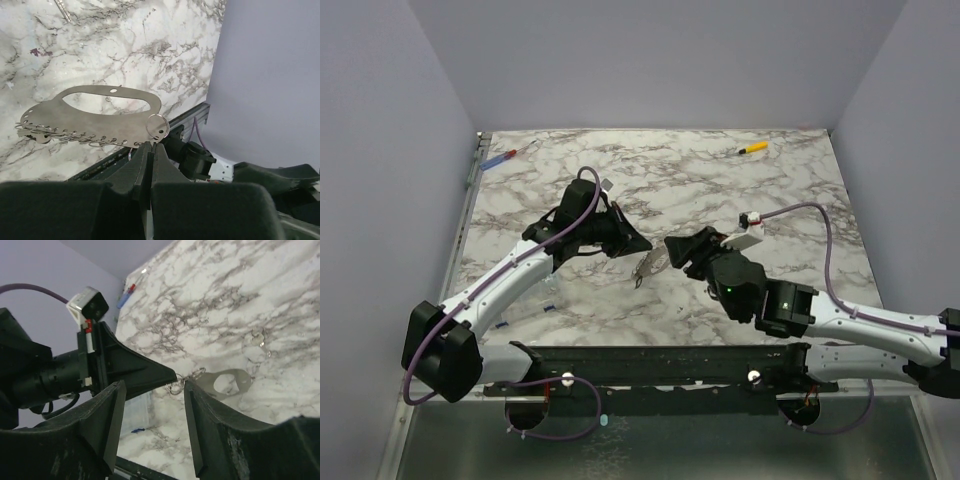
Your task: Put the keys on the keyring
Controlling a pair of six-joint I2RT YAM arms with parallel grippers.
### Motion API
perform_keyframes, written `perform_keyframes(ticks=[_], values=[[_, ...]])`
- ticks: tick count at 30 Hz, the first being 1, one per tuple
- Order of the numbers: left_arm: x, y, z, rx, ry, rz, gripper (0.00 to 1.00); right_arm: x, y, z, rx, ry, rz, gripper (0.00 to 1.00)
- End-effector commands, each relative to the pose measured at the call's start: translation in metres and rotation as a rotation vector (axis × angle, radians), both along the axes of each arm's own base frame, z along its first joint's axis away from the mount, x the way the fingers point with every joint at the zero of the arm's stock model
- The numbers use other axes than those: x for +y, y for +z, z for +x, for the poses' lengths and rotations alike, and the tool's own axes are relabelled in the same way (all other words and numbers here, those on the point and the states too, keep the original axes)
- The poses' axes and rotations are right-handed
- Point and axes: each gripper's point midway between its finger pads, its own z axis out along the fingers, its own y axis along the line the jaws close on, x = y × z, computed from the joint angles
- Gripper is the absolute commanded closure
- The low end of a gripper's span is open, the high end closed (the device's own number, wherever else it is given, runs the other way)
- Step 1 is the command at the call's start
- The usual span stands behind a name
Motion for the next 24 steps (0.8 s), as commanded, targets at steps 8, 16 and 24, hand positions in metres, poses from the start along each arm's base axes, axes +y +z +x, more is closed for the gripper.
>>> perform_keyframes(ticks=[8,16,24], values=[[0.007,0.011,0.016,-0.171,0.061,0.01,1.0,0.005,-0.06,-0.002,0.335,-0.127,0.142,0.46],[0.008,0.007,0.012,-0.189,0.039,0.016,1.0,0.008,-0.075,0.006,0.366,-0.156,0.201,0.46],[0.007,0.008,0.008,-0.194,0.019,0.003,1.0,0.021,-0.087,0.029,0.446,-0.137,0.246,0.49]])
